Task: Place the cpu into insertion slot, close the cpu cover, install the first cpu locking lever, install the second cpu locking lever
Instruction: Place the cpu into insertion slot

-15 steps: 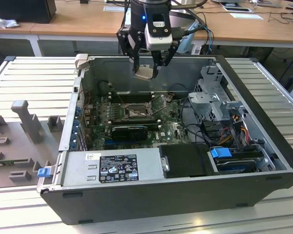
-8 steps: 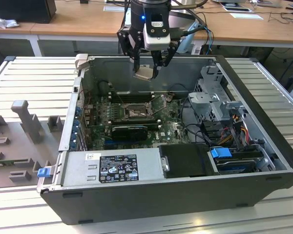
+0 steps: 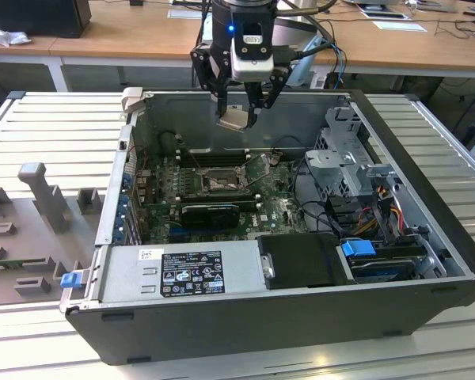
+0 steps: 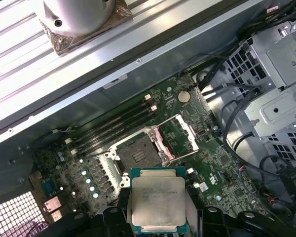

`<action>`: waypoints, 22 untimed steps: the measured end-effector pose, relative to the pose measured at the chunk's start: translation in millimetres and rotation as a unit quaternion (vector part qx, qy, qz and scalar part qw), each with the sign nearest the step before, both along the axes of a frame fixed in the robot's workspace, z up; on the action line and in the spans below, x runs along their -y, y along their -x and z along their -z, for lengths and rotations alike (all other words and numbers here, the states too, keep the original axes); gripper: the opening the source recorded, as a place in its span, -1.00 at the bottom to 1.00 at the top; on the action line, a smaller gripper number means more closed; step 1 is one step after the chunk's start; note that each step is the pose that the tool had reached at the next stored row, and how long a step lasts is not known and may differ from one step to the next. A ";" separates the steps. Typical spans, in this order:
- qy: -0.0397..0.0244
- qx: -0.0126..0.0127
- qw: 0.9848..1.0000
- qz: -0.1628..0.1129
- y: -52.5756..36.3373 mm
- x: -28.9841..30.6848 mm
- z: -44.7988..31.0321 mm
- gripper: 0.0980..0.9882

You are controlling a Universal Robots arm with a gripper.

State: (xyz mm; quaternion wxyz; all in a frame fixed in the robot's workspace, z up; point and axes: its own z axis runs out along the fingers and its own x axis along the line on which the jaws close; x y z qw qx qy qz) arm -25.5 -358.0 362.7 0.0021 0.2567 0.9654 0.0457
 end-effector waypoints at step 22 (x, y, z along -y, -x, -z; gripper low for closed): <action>0.000 0.000 0.998 0.070 0.0 0.0 1.9 -0.03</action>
